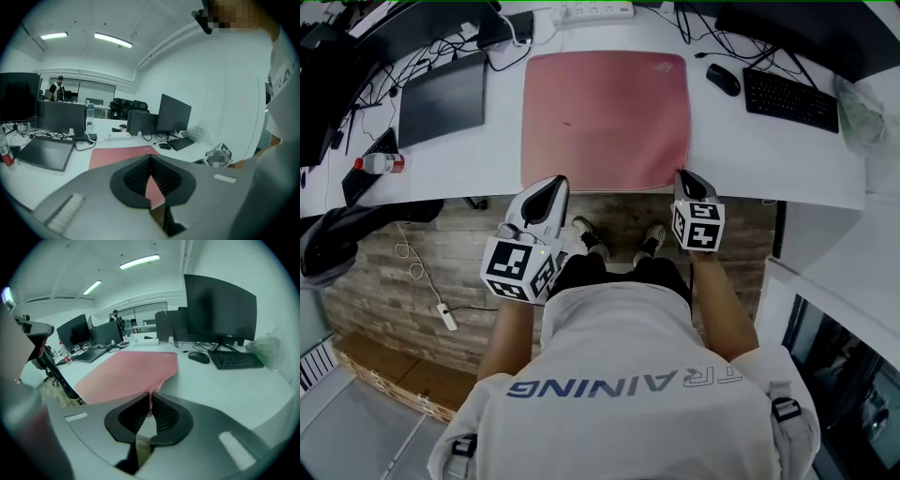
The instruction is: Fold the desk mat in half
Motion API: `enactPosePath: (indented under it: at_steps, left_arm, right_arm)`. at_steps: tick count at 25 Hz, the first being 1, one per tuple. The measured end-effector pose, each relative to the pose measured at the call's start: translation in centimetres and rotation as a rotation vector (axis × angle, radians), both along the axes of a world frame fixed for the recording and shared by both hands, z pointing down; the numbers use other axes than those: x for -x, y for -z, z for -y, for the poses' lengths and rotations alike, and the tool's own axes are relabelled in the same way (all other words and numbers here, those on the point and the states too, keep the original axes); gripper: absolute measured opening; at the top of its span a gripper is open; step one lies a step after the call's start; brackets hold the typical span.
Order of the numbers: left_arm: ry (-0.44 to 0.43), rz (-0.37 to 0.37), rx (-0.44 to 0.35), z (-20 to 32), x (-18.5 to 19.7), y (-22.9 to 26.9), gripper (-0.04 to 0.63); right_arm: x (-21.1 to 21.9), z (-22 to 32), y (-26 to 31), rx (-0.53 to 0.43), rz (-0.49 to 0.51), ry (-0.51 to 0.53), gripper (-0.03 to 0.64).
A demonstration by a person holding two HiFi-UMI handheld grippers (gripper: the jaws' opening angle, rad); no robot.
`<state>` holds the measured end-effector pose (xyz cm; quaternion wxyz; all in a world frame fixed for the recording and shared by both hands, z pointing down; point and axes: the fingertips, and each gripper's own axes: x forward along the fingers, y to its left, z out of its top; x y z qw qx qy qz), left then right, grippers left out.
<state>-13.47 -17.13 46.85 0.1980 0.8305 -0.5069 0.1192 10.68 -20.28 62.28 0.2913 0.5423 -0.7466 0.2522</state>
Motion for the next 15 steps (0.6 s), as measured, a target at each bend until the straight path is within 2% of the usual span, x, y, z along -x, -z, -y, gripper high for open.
enactPosePath:
  at_steps: [5,15]
  left_arm:
    - [0.037,-0.002,-0.014,-0.3,1.4,0.8,0.002]
    - [0.159,-0.003,-0.023,-1.9,6.6,1.1,0.002]
  right_arm:
    - [3.8,1.3,3.2,-0.065,0.046,0.093,0.039]
    - [12.1,2.6,5.5,-0.11,0.116,0.264,0.038]
